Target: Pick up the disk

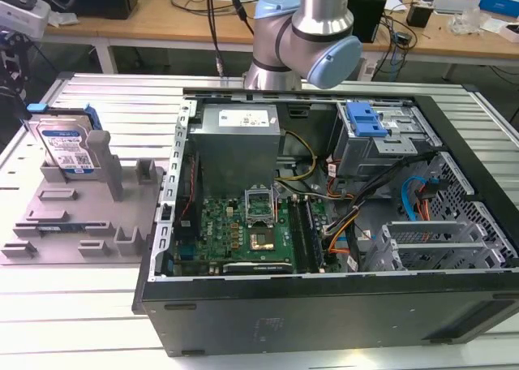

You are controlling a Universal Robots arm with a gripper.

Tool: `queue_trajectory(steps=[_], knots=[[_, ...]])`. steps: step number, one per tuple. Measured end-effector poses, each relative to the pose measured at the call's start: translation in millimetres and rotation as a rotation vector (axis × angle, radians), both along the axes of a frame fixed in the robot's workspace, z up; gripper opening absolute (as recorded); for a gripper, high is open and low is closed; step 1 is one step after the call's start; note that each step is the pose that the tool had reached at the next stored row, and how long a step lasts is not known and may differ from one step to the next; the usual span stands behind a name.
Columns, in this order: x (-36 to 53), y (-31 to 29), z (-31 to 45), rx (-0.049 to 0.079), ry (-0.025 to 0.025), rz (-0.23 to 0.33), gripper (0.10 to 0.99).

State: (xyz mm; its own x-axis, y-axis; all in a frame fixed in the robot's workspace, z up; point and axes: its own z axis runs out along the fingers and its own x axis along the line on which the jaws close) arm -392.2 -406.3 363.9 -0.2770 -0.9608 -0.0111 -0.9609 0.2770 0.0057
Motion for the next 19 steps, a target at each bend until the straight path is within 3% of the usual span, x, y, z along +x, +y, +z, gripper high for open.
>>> queue_trajectory(steps=[2,7,12,14,16,17,19], knots=[[-0.1,0.0,-0.3,0.0,-0.0017,0.032,0.541],[-0.2,0.1,-1.5,-0.006,-0.0054,0.205,0.541],[0.0,0.1,-1.4,-0.009,-0.005,0.212,0.541],[0.7,9.1,-1.4,-0.012,-0.0047,0.217,0.541],[0.6,24.0,-1.4,-0.018,-0.0041,0.219,0.541],[0.6,28.5,-1.4,-0.018,-0.0041,0.22,0.541],[0.6,47.1,-1.5,-0.019,-0.0041,0.221,0.541]])
